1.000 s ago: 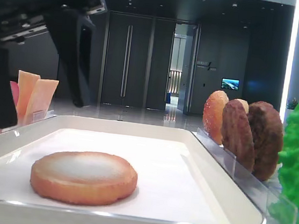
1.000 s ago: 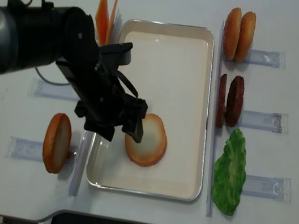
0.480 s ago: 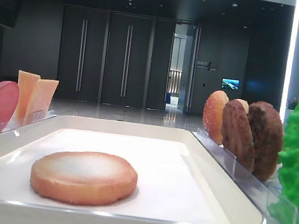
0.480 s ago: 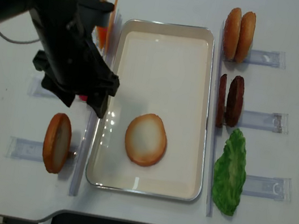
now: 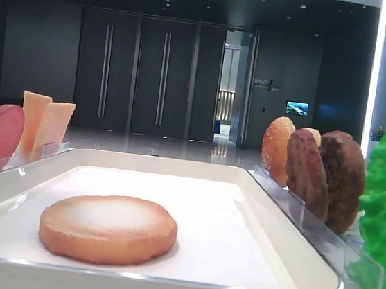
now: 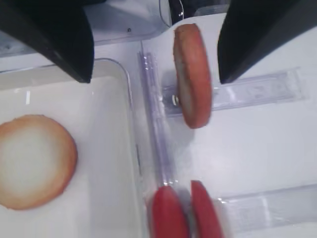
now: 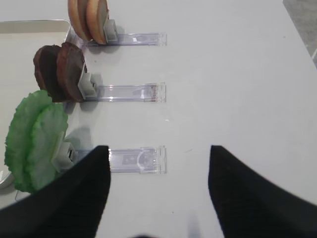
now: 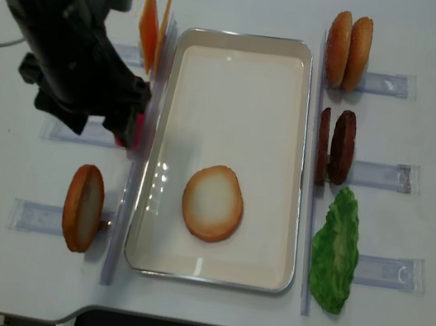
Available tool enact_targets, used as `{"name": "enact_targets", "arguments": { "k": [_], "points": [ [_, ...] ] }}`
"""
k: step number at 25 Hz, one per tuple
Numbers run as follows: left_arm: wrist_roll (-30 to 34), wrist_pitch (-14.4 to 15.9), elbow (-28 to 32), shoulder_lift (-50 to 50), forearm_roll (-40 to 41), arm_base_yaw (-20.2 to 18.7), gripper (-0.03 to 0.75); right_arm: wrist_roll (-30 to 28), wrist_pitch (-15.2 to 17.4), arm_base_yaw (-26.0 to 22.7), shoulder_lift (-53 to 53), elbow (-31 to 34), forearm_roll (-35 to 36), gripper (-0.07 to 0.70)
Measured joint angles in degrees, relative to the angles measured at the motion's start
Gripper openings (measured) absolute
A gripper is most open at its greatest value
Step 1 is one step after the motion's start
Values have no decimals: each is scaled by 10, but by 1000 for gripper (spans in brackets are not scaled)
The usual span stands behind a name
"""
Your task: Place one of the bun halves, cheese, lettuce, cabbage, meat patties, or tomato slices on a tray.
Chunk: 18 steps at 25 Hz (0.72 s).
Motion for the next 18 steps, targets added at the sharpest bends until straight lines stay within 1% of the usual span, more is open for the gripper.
{"name": "enact_targets", "arguments": {
  "k": [5,9,11,14,17,18],
  "points": [
    [25,2,0,-43,39,79,591,0,0,0,0,0,0,416],
    [52,4,0,-63,46,135,591,0,0,0,0,0,0,416],
    [61,4,0,-72,48,152,591,0,0,0,0,0,0,416],
    [70,4,15,-101,50,157,591,0,0,0,0,0,0,416],
    [71,4,52,-159,49,158,585,0,0,0,0,0,0,416],
    [71,5,73,-186,49,158,581,0,0,0,0,0,0,416]
  ]
}}
